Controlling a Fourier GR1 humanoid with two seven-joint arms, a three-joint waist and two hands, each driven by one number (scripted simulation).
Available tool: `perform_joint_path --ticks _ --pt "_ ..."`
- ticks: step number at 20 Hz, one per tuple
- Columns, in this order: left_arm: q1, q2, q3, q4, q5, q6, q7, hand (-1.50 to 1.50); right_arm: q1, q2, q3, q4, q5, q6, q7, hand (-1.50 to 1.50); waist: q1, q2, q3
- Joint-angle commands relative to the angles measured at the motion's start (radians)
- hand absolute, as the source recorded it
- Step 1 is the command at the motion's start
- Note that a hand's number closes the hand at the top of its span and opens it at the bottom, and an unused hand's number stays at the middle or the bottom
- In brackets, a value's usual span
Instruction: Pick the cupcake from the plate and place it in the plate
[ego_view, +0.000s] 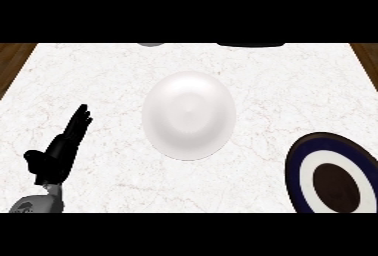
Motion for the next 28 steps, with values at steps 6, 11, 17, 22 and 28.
perform_joint_path --ticks 6,11,17,22,28 --pt "-0.017 -0.008 -0.008 0.002 -0.003 -0.012 -0.015 0.0 -0.324 0.134 -0.083 0.115 -0.267 0.068 0.137 1.5 0.04 0.014 0.0" --pt "-0.031 -0.038 -0.043 -0.007 -0.028 0.006 -0.001 0.0 -0.422 0.133 -0.17 0.22 -0.405 0.007 0.122 1.5 0.05 0.017 0.002" --pt "-0.06 -0.021 -0.026 0.006 -0.016 -0.009 0.008 0.0 -0.712 0.139 -0.312 0.517 -0.567 -0.067 0.179 1.5 0.055 0.014 0.002" --pt "-0.021 -0.016 -0.033 0.014 -0.022 -0.024 -0.012 0.0 -0.887 0.14 -0.421 0.623 -0.646 -0.21 0.235 1.5 0.068 0.011 0.003" --pt "-0.053 -0.045 -0.04 0.04 -0.03 -0.005 -0.018 0.0 -0.998 0.141 -0.517 0.867 -0.727 -0.329 0.274 -1.5 0.065 0.014 0.002"
